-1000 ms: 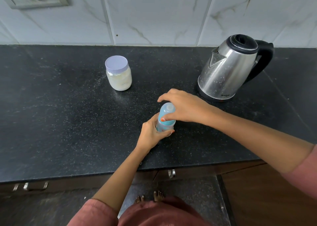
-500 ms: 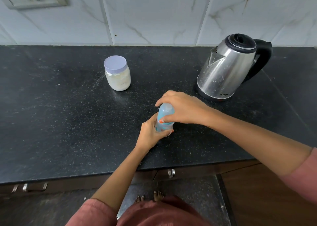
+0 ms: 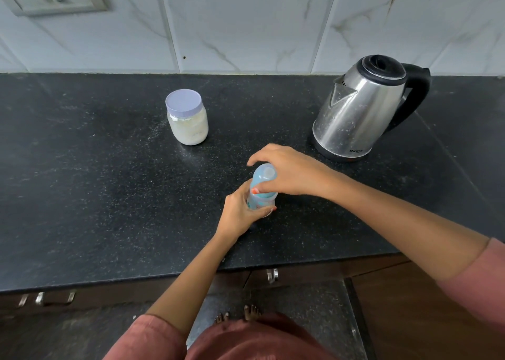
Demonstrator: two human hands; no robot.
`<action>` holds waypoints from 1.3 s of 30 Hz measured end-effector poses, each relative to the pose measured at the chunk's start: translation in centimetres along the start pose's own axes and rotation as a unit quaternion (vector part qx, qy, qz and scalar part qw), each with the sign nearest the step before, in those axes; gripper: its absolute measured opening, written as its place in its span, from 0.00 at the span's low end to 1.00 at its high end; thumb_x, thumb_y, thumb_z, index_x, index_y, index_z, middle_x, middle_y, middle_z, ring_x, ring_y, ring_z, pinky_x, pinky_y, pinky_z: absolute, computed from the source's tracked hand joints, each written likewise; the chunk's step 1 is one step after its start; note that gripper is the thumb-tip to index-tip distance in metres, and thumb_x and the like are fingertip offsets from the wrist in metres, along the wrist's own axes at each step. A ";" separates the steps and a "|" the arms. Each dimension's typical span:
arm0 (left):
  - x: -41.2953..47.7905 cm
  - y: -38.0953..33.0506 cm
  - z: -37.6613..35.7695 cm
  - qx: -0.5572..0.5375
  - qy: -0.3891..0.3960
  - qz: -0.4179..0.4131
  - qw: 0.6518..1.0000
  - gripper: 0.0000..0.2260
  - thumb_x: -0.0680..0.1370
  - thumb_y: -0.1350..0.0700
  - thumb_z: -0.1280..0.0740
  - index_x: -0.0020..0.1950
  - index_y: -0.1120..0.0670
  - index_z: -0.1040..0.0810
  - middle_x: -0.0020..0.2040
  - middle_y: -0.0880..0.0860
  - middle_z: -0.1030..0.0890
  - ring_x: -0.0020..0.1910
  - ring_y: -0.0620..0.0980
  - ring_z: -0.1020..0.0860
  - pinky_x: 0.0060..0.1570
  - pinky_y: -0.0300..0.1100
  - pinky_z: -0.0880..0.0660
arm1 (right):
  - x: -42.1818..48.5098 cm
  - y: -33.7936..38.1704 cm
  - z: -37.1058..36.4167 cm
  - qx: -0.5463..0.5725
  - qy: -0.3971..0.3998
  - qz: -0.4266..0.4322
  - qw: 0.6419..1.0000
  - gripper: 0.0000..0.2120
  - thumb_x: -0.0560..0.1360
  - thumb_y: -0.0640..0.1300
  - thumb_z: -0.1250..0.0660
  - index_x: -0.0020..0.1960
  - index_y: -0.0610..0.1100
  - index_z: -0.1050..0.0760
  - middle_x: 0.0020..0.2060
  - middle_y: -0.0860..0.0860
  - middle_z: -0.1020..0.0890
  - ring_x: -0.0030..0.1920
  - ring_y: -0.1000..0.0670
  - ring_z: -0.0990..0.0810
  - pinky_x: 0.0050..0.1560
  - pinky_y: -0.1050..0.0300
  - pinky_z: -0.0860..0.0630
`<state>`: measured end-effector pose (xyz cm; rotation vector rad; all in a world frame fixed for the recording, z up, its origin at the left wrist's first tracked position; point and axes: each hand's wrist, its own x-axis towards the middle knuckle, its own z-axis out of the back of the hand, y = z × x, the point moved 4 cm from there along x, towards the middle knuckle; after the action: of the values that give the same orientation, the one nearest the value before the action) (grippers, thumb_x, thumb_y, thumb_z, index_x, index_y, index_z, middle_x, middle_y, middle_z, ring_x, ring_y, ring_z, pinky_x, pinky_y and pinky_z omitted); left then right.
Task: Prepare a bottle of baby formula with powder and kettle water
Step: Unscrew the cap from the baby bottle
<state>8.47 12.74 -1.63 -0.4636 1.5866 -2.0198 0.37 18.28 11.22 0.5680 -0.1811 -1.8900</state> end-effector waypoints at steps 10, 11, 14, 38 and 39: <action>0.1 0.4 0.0 0.007 -0.003 -0.003 1.000 0.24 0.66 0.59 0.24 0.59 0.49 0.28 0.51 0.49 0.20 0.52 0.47 0.22 0.53 0.43 0.25 | -0.2 0.2 -0.2 -0.057 0.019 -0.009 0.998 0.21 0.69 0.34 0.36 0.58 0.53 0.26 0.60 0.52 0.28 0.58 0.47 0.27 0.49 0.54 0.28; 0.2 0.4 0.0 0.009 -0.003 0.000 1.000 0.24 0.66 0.59 0.24 0.59 0.50 0.28 0.51 0.49 0.20 0.53 0.47 0.22 0.53 0.43 0.25 | -0.1 0.1 -0.4 -0.040 0.030 -0.001 0.999 0.21 0.69 0.33 0.36 0.56 0.53 0.26 0.59 0.53 0.28 0.59 0.48 0.28 0.53 0.51 0.27; 0.2 0.5 0.0 0.008 0.000 0.001 1.000 0.25 0.67 0.58 0.24 0.61 0.52 0.28 0.52 0.50 0.19 0.53 0.47 0.22 0.54 0.44 0.24 | -0.2 -0.2 -0.9 -0.002 0.008 -0.010 1.000 0.23 0.69 0.42 0.31 0.62 0.53 0.30 0.62 0.52 0.31 0.61 0.49 0.30 0.58 0.48 0.28; -0.4 0.1 -0.5 -0.016 -0.011 -0.019 1.000 0.25 0.68 0.61 0.26 0.59 0.46 0.31 0.52 0.38 0.25 0.54 0.41 0.26 0.55 0.32 0.30 | -6.0 -13.8 -0.1 0.296 -0.235 -0.226 0.898 0.23 0.67 0.40 0.27 0.62 0.46 0.27 0.56 0.47 0.22 0.52 0.50 0.24 0.46 0.62 0.26; -0.4 0.2 -0.5 -0.016 -0.009 -0.019 1.000 0.25 0.68 0.61 0.26 0.59 0.46 0.31 0.53 0.39 0.25 0.56 0.43 0.26 0.56 0.34 0.30 | -5.9 -14.3 -0.9 0.271 -0.240 -0.235 0.902 0.24 0.67 0.39 0.27 0.62 0.45 0.27 0.56 0.47 0.22 0.51 0.50 0.25 0.47 0.61 0.27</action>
<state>8.57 13.34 -1.93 -0.5270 1.6126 -2.0145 -9.50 29.39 6.67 0.5272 -0.9938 -2.4440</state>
